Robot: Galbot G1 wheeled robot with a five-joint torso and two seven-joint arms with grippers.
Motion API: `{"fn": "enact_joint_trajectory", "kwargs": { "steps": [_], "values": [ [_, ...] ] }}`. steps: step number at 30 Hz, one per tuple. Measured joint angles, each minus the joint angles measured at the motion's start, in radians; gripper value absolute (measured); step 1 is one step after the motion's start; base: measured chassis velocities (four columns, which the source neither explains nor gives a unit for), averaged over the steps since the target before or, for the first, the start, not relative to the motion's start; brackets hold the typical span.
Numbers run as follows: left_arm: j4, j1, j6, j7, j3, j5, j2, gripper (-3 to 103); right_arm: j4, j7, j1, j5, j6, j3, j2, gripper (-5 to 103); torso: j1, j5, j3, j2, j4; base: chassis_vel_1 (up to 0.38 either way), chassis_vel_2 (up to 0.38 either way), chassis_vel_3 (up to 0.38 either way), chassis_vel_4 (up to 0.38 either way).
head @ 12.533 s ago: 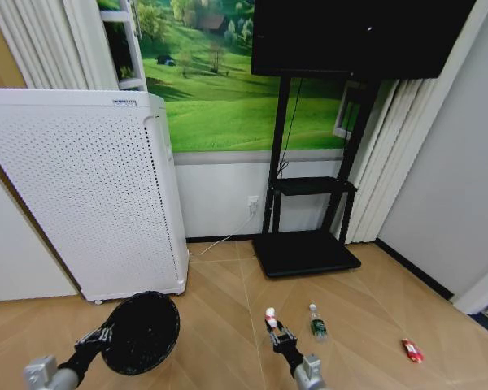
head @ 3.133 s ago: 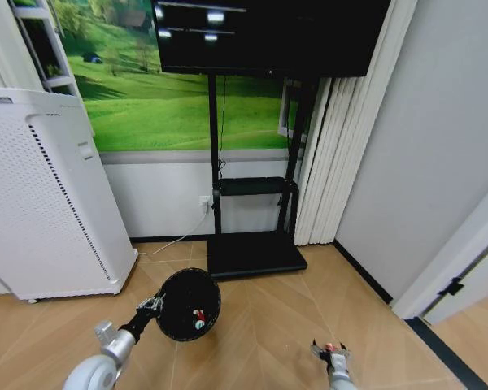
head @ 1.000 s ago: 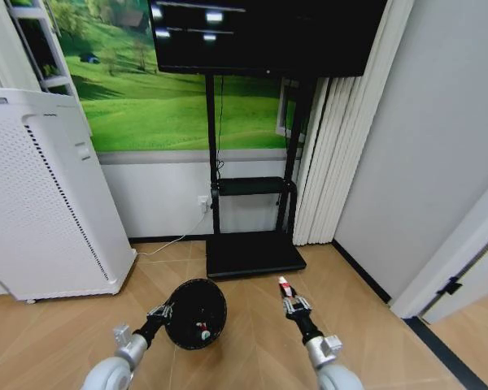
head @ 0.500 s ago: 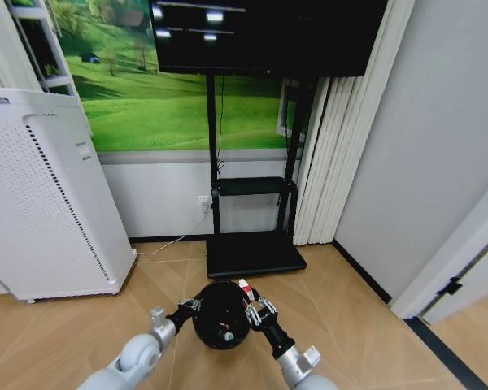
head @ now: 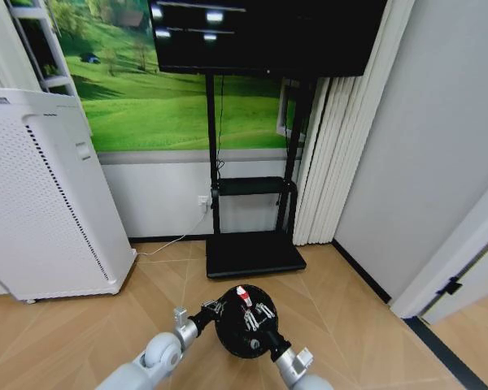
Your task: Pick up the trash bin and place the garbage on the floor into it.
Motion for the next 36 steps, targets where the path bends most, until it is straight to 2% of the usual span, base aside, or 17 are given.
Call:
{"fn": "enact_joint_trajectory", "kwargs": {
  "steps": [4,6,7,10,11,14,15,17,22,23,25,27,29,30,32,33,36],
  "values": [
    [-0.013,0.01,-0.001,0.001,-0.014,0.0,0.006,7,-0.009,0.004,-0.003,-0.012,0.001,0.001,0.004,25,0.0,0.0,0.0,0.0,0.0,0.0,0.0,0.0,0.0],
    [-0.023,0.021,-0.001,0.002,-0.028,0.002,0.01,7,-0.01,0.018,-0.007,-0.015,0.001,0.004,0.005,37,0.0,0.0,0.0,0.0,0.0001,0.0,0.0,0.0,0.0],
    [-0.023,0.021,-0.001,0.002,-0.028,0.002,0.01,7,-0.01,0.018,-0.007,-0.015,0.001,0.004,0.005,37,0.0,0.0,0.0,0.0,0.0001,0.0,0.0,0.0,0.0],
    [-0.035,0.04,-0.003,0.001,-0.069,0.002,0.007,7,-0.006,0.044,-0.012,-0.035,0.005,0.019,0.008,54,0.0,0.0,0.0,0.0,0.0,0.0,0.0,0.0,0.0],
    [-0.035,0.04,-0.003,0.001,-0.069,0.002,0.007,7,-0.006,0.044,-0.012,-0.035,0.005,0.019,0.008,54,0.0,0.0,0.0,0.0,0.0,0.0,0.0,0.0,0.0],
    [-0.049,0.068,-0.001,-0.012,-0.105,0.006,-0.003,7,0.011,0.072,-0.022,-0.04,0.013,0.029,0.005,70,0.0,0.0,0.0,0.0,-0.0001,0.0,0.0,0.0,0.0],
    [-0.049,0.068,-0.001,-0.012,-0.105,0.006,-0.003,7,0.011,0.072,-0.022,-0.04,0.013,0.029,0.005,70,0.0,0.0,0.0,0.0,-0.0001,0.0,0.0,0.0,0.0],
    [-0.054,0.087,0.001,-0.025,-0.13,0.011,-0.015,7,0.026,0.074,-0.023,-0.04,0.033,0.041,0.007,75,0.0,0.0001,0.0,0.0,-0.0003,0.0,0.0,0.0,0.0],
    [-0.082,0.178,-0.012,-0.138,-0.252,0.027,-0.067,7,0.109,0.126,-0.025,-0.042,0.085,0.159,0.025,96,0.0,-0.0001,0.0,0.0,-0.0001,0.0,0.0,0.0,0.0],
    [-0.082,0.178,-0.012,-0.138,-0.252,0.027,-0.067,7,0.109,0.126,-0.025,-0.042,0.085,0.159,0.025,96,0.0,-0.0001,0.0,0.0,-0.0001,0.0,0.0,0.0,0.0],
    [-0.106,0.239,-0.033,-0.194,-0.332,0.057,-0.082,7,0.125,0.186,-0.027,-0.039,0.093,0.201,0.023,100,0.0,-0.0002,0.0,0.0,-0.0004,0.0,0.0,0.0,0.0],
    [-0.112,0.249,-0.033,-0.199,-0.344,0.058,-0.084,7,0.125,0.193,-0.026,-0.039,0.091,0.205,0.023,100,0.0,0.0,0.0,0.0,-0.0004,0.0,0.0,0.0,0.0],
    [-0.179,0.35,-0.02,-0.227,-0.458,0.063,-0.098,7,0.117,0.225,-0.013,-0.054,0.061,0.23,0.033,100,0.0,-0.0004,0.0,0.0,0.0003,0.0,0.0,0.0,0.0],
    [-0.179,0.35,-0.02,-0.227,-0.458,0.063,-0.098,7,0.117,0.225,-0.013,-0.054,0.061,0.23,0.033,100,0.0,-0.0004,0.0,0.0,0.0003,0.0,0.0,0.0,0.0],
    [-0.253,0.448,0.008,-0.278,-0.572,0.062,-0.104,7,0.098,0.256,0.001,-0.103,0.006,0.244,0.042,100,0.0,0.0001,0.0,0.0,0.0,0.0,0.0,0.0,0.0],
    [-0.253,0.448,0.008,-0.278,-0.572,0.062,-0.104,7,0.098,0.256,0.001,-0.103,0.006,0.244,0.042,100,0.0,0.0001,0.0,0.0,0.0,0.0,0.0,0.0,0.0],
    [-0.338,0.626,0.025,-0.331,-0.823,0.032,-0.127,7,0.088,0.322,0.025,-0.096,-0.055,0.233,0.054,100,0.0,-0.0005,0.0,0.0,0.0,0.0,0.0,0.0,0.0]
  ]
}}
